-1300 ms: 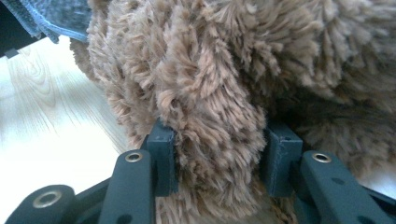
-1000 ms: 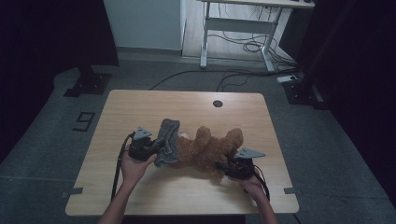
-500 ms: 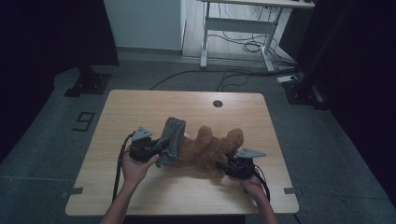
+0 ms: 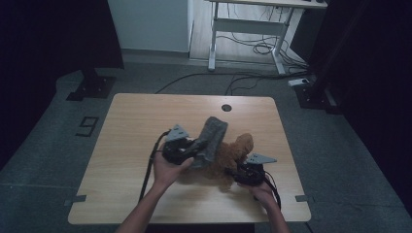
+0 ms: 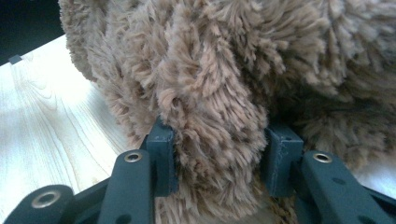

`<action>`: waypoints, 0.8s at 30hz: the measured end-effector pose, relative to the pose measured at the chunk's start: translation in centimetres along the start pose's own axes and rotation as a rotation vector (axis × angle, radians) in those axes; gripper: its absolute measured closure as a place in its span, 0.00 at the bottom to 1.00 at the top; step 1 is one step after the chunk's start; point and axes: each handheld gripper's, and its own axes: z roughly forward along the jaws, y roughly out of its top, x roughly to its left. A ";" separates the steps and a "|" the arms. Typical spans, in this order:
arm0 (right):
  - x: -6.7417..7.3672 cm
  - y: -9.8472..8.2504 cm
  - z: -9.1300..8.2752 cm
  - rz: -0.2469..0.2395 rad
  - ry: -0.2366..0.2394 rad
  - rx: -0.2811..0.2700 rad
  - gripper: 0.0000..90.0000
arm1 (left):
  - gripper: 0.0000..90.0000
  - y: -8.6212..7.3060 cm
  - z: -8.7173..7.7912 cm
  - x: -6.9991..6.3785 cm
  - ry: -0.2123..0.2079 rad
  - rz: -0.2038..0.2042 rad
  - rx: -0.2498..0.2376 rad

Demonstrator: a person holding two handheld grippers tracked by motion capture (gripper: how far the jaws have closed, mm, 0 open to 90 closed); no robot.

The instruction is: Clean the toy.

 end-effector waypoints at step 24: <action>0.3 -0.1 0.4 -0.012 -0.012 0.005 0.62 | 0.87 -1.6 8.2 0.4 0.072 -0.015 0.183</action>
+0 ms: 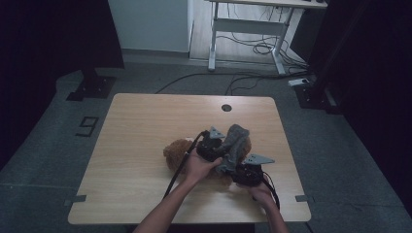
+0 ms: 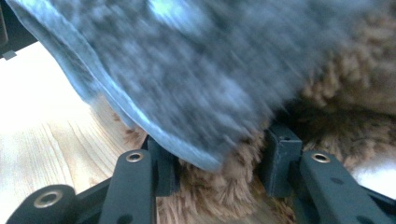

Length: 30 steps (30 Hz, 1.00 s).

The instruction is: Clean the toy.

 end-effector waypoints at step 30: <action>0.2 0.0 0.3 -0.001 0.011 0.004 0.62 | 0.87 -4.3 -9.0 4.8 0.108 -0.048 -0.076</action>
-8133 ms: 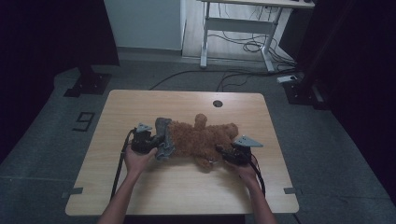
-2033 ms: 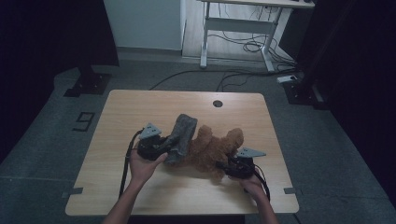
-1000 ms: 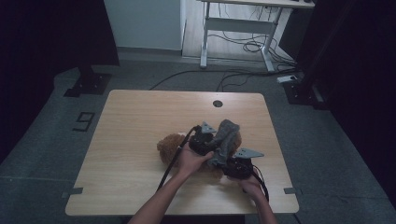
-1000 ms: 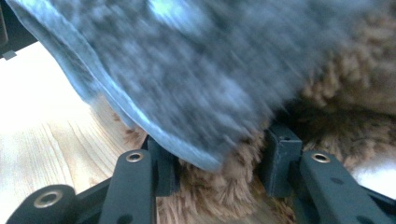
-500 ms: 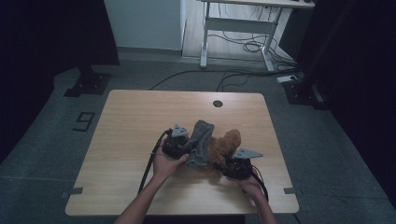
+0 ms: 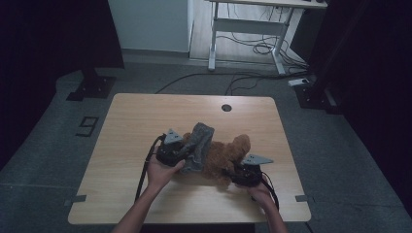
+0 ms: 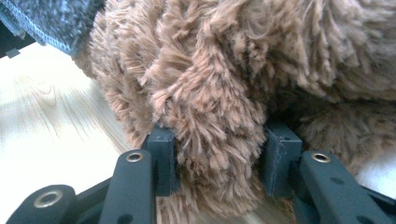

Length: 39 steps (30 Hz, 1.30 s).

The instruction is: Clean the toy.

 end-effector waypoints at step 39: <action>-0.1 -0.3 0.0 -0.004 -0.009 0.008 0.62 | 0.86 3.8 7.5 -3.5 -0.026 0.015 0.117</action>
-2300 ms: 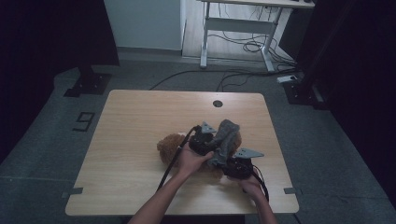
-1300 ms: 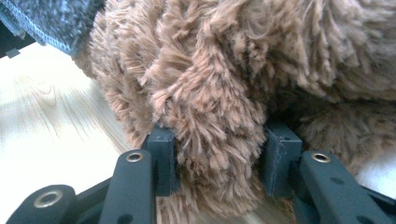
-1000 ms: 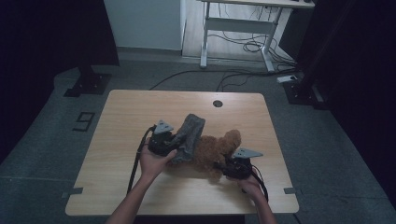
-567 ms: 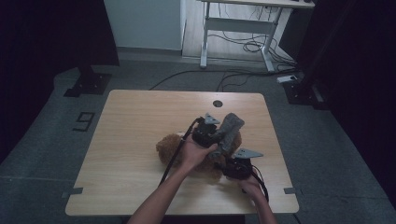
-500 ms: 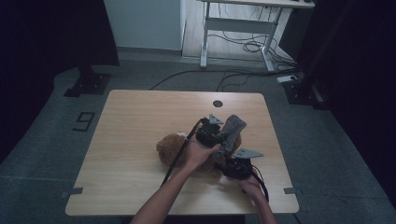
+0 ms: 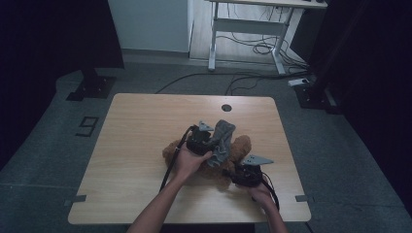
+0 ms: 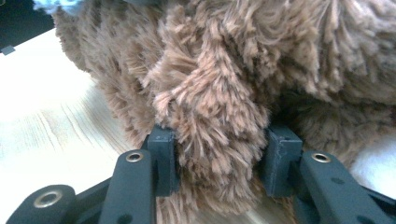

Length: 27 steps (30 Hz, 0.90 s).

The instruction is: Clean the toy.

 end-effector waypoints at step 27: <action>-0.3 -0.3 -0.1 0.022 -0.002 0.004 0.61 | 0.86 3.6 5.4 -3.4 -0.068 0.065 0.074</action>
